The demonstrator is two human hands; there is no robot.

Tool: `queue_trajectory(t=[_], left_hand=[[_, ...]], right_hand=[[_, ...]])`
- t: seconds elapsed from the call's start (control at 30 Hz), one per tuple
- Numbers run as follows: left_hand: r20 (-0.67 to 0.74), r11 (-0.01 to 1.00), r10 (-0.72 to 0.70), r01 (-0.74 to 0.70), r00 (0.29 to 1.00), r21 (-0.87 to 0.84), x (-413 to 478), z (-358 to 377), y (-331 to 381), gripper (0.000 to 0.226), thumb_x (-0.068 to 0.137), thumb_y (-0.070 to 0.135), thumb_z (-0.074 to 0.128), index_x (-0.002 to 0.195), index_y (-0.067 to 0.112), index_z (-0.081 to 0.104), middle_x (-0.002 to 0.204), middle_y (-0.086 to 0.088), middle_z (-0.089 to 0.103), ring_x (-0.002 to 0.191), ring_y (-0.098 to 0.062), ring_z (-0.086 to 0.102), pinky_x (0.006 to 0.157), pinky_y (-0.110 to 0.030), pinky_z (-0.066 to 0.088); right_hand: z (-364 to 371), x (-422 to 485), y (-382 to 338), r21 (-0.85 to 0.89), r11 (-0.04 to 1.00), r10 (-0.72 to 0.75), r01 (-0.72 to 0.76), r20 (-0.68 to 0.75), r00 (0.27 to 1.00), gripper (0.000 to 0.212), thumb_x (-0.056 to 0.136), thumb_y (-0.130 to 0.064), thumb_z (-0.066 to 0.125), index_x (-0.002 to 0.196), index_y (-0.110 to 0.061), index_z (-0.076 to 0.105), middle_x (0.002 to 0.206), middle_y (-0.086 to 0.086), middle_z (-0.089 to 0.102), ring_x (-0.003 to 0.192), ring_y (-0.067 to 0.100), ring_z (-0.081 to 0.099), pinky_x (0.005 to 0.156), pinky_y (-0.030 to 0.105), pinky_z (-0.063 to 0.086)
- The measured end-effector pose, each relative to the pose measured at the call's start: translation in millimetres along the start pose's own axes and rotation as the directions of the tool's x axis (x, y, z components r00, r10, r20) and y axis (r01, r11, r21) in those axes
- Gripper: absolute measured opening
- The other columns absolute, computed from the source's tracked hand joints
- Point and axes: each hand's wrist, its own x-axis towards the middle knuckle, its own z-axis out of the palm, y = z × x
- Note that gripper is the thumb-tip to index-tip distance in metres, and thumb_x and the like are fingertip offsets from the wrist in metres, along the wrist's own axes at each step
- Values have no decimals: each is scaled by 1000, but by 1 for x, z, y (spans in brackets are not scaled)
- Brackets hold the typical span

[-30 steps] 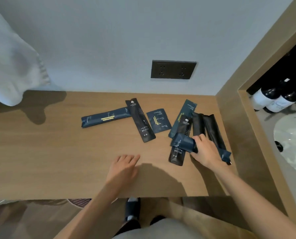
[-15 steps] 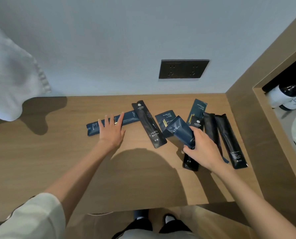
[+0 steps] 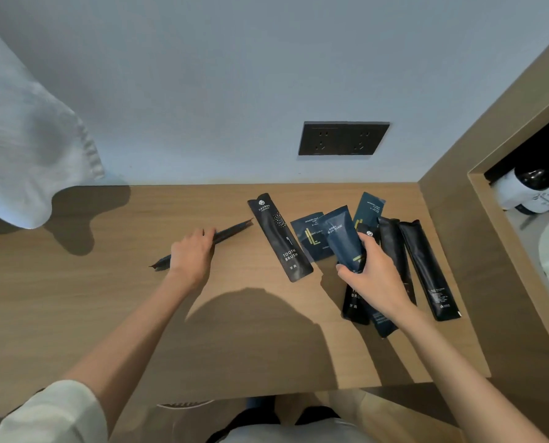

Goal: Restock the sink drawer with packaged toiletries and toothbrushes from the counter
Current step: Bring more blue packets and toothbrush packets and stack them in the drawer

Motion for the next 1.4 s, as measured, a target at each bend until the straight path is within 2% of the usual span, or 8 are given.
queue_trajectory(t=[0.2,0.37,0.7,0.9,0.97,1.03,1.13,1.4], left_hand=[[-345,944,175,-256,922,-206,-22,-35,6,50,73,-11,62,117,13,65,97,-11,67,84,-37,62,71,-40,47],[-543,900,365,-436,756,-3,-49,-61,39,83,59,-24,61,131,19,58,131,-10,59,127,-34,49,114,-51,23],[-556,860,493,-473,669,194,-82,-85,75,89,65,-24,42,143,19,44,153,-12,35,145,-30,18,116,-59,0],[-622,880,254,-444,741,-170,-89,-94,100,93,68,-22,59,146,26,39,160,-14,3,147,-39,-9,120,-45,-4],[-547,745,42,-391,836,-540,-94,-94,112,85,79,-17,57,147,28,35,161,-6,-5,148,-27,-11,121,-26,-2],[-325,366,-110,-265,939,-892,-99,-102,120,70,90,-13,42,147,27,32,159,0,12,147,-11,12,119,-28,19],[-85,-96,-146,-99,986,-990,-105,-103,126,49,100,8,42,141,32,36,143,12,43,127,3,46,101,-26,46],[-140,-125,-61,-147,988,-981,-108,-94,120,72,88,-2,62,138,42,37,146,-7,45,116,-24,62,93,-46,54]], right_hand=[[-3,-7,-16,437,887,127,-148,76,989,60,73,-26,81,122,-21,47,103,-10,67,88,8,66,73,25,51],[-9,-17,-32,689,690,99,-221,212,972,45,80,-21,76,120,-14,55,96,-2,75,85,12,71,78,31,54],[1,-53,-43,640,720,7,-268,379,925,30,90,-27,64,119,-23,61,112,-3,72,101,15,69,85,31,56],[15,-63,-39,691,678,36,-250,309,950,45,82,-19,75,122,-22,56,120,-6,68,112,11,64,100,37,50],[16,-64,-36,701,669,75,-245,264,962,47,78,-22,78,121,-20,57,118,-3,70,111,16,65,100,43,49],[14,-65,-33,715,657,112,-239,220,969,39,80,-18,76,114,-18,59,109,0,73,102,19,69,95,46,52],[14,-69,-32,726,649,127,-228,192,973,36,82,-16,74,114,-17,59,105,0,74,96,18,71,91,42,55],[15,-81,-38,700,702,-22,-131,204,979,21,92,-15,62,112,-18,59,105,-3,74,96,10,71,79,25,58]])
